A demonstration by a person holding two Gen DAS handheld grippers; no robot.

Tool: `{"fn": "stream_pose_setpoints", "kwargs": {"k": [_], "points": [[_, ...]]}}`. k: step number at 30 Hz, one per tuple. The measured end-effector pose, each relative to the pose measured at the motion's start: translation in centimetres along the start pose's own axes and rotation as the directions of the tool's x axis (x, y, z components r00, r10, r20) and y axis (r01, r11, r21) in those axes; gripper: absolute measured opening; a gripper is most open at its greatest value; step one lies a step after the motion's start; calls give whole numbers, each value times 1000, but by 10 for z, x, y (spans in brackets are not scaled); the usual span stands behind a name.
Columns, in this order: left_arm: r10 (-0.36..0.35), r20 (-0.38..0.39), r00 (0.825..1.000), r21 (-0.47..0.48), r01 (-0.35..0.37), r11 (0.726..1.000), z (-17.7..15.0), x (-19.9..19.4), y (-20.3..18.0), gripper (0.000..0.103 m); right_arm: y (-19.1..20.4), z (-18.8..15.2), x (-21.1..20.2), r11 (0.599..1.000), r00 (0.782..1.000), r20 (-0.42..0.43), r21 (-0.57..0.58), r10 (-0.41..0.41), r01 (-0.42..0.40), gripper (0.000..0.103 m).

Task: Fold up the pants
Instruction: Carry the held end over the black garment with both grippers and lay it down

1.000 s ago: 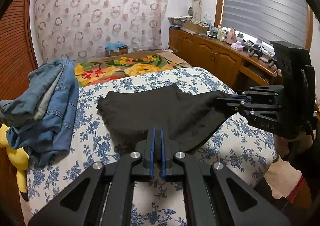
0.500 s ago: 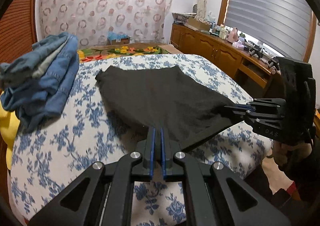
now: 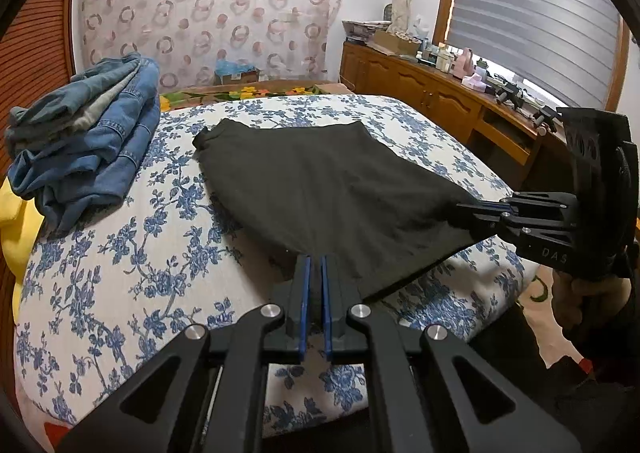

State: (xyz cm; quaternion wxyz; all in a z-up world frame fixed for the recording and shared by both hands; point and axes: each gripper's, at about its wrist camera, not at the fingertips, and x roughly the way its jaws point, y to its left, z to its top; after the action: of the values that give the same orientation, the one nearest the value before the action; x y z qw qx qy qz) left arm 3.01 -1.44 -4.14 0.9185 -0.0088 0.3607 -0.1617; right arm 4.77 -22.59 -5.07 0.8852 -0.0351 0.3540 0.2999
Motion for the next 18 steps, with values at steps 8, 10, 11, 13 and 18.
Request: {"fn": "stream_pose_setpoints", "kwargs": {"k": [8,10,11,13,18], "points": [[-21,5,1000,10,21,1000,-8,-14,-8,2,3,-10,-13,1000,1000,7,14,14,-14,5],[-23,4,1000,17,23,1000,-9,-18,-10,2,3,-11,-17,999,1000,10,21,26,-27,5],[-24,6,1000,20,24,1000,-10,-19,-11,2,4,-12,-19,999,999,11,24,35,-36,5],[-33,11,999,23,32,999,-10,-25,-14,2,4,-14,-24,999,999,14,27,39,-40,5],[-47,23,999,37,46,998,-12,-36,-21,2,9,-17,-36,999,999,25,17,42,-42,5]]}}
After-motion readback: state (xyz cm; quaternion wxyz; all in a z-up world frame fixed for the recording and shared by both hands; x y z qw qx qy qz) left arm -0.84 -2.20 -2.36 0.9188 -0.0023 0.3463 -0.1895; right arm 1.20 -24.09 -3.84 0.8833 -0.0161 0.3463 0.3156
